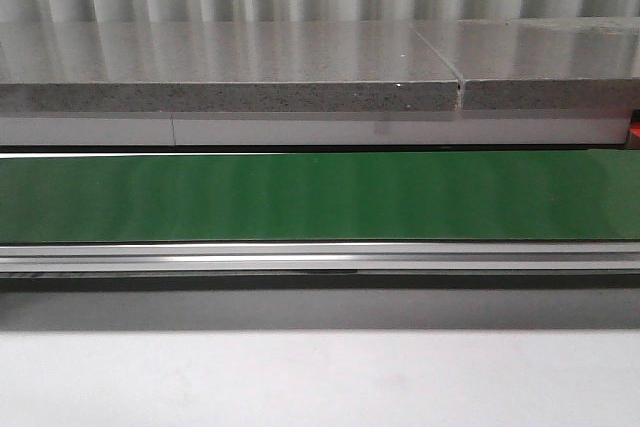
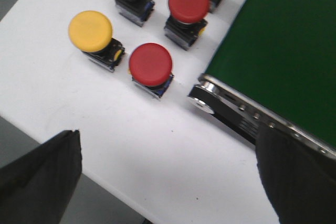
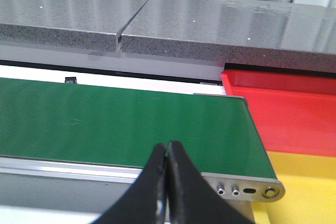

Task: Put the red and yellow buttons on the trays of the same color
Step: 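Lower the left gripper over a red push button in the cluster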

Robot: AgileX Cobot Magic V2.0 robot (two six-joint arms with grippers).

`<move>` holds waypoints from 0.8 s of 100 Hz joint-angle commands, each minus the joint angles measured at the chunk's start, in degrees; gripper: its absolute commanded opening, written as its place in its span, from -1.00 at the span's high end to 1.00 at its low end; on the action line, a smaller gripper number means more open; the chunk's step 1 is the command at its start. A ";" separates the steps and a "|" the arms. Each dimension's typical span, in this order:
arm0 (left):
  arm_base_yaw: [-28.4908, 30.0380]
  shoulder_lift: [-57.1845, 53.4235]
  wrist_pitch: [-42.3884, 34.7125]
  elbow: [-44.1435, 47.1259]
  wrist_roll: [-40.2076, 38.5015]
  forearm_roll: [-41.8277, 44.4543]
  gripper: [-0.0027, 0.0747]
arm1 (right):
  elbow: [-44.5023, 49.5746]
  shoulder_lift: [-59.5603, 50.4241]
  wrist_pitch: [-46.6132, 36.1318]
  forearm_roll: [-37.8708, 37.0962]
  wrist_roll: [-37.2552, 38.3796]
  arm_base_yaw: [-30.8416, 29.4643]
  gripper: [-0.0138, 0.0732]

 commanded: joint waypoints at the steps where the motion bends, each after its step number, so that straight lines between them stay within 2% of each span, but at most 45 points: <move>1: 2.66 2.75 -4.38 -1.92 -0.53 -0.63 -0.69 | -0.35 -0.90 -4.82 -0.69 -0.19 0.00 0.84; 26: 7.18 11.48 -8.41 -3.68 1.26 -1.85 -0.69 | -0.35 -0.90 -4.82 -0.69 -0.19 0.00 0.84; 80: 7.46 26.90 -12.00 -9.08 1.45 -1.85 -0.69 | -0.35 -0.90 -4.82 -0.69 -0.19 0.00 0.84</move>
